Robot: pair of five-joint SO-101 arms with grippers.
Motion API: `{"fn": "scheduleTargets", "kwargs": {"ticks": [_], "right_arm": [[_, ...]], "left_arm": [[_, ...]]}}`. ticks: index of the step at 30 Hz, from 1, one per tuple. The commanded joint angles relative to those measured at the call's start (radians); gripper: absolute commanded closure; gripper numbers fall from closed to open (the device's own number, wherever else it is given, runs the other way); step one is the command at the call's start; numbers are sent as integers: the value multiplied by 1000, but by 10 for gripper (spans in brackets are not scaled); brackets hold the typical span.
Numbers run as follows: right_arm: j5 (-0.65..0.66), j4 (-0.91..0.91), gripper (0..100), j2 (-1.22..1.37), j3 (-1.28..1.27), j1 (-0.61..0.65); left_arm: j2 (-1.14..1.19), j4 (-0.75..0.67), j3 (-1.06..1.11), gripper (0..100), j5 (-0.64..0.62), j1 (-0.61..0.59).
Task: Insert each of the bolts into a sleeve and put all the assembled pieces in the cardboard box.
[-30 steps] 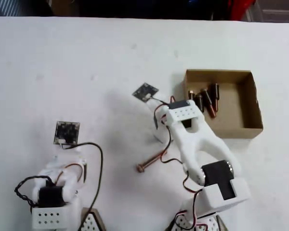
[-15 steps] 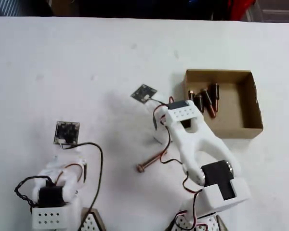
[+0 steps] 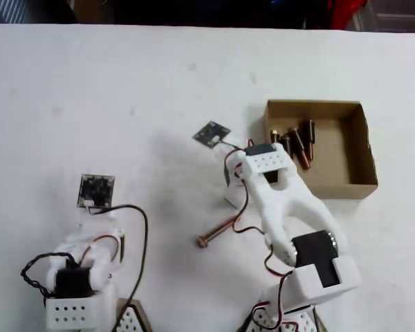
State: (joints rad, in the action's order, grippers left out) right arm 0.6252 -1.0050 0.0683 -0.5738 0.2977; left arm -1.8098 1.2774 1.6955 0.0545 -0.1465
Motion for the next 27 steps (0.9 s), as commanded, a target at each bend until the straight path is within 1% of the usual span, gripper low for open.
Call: {"fn": "scheduleTargets", "kwargs": {"ticks": [1,9,16,21,23,26,27], "right_arm": [[9,-10,865,-4,23,-19],[11,-10,865,-2,23,-13],[11,-10,865,-2,23,81],[11,-10,866,18,21,90],[11,-10,896,59,25,91],[11,10,986,142,43,91],[11,21,982,162,49,90]], "left_arm": [[-10,8,-3,975,11,7],[-10,8,-3,975,11,7],[-10,8,-3,975,11,7],[-10,8,-3,975,11,7],[-10,8,-3,975,11,7],[-10,8,-3,975,11,7],[-10,8,-3,975,11,7]]}}
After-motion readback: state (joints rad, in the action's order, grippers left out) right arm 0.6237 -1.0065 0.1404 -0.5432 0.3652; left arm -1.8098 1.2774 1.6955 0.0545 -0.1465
